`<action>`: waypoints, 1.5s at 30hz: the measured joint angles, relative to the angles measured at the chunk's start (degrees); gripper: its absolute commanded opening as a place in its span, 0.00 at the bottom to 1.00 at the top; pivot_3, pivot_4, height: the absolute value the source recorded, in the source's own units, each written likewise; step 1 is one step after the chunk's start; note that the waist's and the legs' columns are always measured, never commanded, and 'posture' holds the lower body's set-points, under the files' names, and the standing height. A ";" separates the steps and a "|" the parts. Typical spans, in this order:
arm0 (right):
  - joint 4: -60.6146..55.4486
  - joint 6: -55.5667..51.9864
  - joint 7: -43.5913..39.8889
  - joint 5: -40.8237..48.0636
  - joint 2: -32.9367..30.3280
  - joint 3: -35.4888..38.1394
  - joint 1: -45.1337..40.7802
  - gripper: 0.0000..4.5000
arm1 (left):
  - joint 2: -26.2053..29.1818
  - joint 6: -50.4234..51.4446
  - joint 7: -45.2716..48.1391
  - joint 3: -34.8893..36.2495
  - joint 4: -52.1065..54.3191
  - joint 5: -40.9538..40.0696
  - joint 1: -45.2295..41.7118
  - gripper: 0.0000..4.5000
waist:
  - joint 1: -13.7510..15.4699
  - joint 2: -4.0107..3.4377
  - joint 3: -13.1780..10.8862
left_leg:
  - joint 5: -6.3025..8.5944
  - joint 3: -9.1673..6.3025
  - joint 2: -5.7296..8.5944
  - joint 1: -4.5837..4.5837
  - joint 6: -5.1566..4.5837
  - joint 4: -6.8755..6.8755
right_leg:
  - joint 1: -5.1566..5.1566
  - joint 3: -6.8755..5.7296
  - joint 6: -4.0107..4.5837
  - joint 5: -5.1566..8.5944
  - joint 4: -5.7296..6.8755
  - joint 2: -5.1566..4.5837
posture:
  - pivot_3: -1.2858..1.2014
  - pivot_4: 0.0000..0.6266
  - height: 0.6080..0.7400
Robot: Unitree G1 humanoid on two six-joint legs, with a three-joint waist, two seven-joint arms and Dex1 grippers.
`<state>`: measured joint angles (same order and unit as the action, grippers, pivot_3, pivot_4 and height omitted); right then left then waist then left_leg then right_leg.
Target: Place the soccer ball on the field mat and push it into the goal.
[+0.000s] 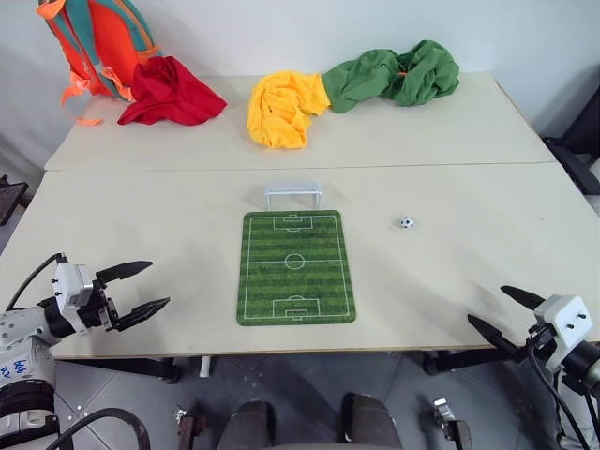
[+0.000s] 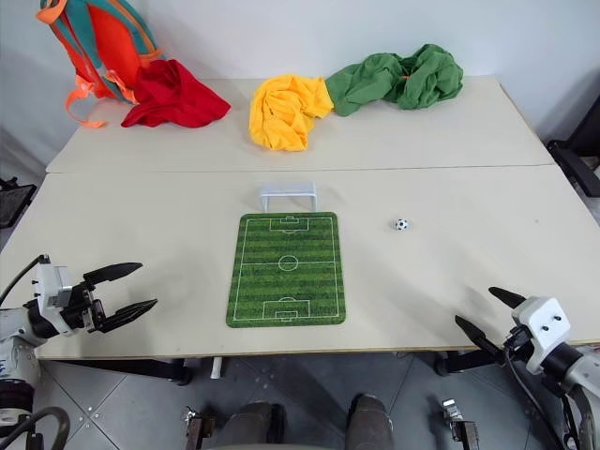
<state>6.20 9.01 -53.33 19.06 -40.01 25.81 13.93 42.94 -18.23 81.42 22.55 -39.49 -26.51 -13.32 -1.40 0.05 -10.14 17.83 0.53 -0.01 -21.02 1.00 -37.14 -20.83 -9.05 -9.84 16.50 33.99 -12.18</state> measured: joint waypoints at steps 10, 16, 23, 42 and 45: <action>-4.57 -7.75 6.89 0.72 0.00 0.69 -1.34 0.99 | -0.19 5.14 -4.17 1.09 4.86 -1.65 1.71 1.00 | -0.01 0.00 0.00 | 0.00 0.00 -0.01 -0.01 0.00 0.01 | -0.01 0.00 0.00 0.00 0.01 0.00 | 0.52 0.24 1.00; -12.20 -24.00 15.06 4.84 -0.05 -0.38 -13.88 0.99 | -1.91 9.26 -4.46 0.89 11.40 -3.53 2.64 1.00 | -0.25 -0.01 0.00 | 0.00 0.01 -0.09 0.01 0.01 -0.07 | -0.02 0.03 0.05 -0.03 0.05 0.04 | 0.52 0.24 1.00; -5.02 -32.74 16.23 1.11 -0.09 -14.06 -33.02 0.99 | -3.83 11.30 -4.56 -0.66 17.61 -3.74 4.00 1.00 | -0.01 0.00 -0.01 | 0.03 0.02 -0.13 -0.18 0.06 -0.06 | -0.21 0.01 0.06 -0.04 0.04 0.12 | 0.52 0.24 1.00; 33.74 -18.57 8.35 -8.44 8.53 -23.34 -54.41 0.71 | -6.92 13.46 -11.85 0.10 32.57 -5.96 15.62 1.00 | -0.37 -0.01 -0.01 | 0.03 0.09 -0.16 -0.17 0.06 -0.14 | -0.19 0.06 0.07 -0.05 0.02 0.15 | 0.52 0.24 1.00; 33.70 -18.38 8.42 -8.70 8.77 -23.33 -54.41 0.49 | -6.92 13.47 -12.20 0.10 33.12 -6.34 16.25 1.00 | -0.37 -0.01 -0.01 | 0.03 0.09 -0.17 -0.17 0.06 -0.17 | -0.19 0.07 0.08 -0.06 0.04 0.15 | 0.52 0.24 1.00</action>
<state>39.90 -9.37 -44.91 10.36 -31.23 2.48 -40.48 36.02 -4.76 69.22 22.65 -6.37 -32.86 2.93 -1.76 0.04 -10.15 17.87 0.62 -0.18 -21.19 1.06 -37.31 -21.01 -8.98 -9.76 16.44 34.03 -12.03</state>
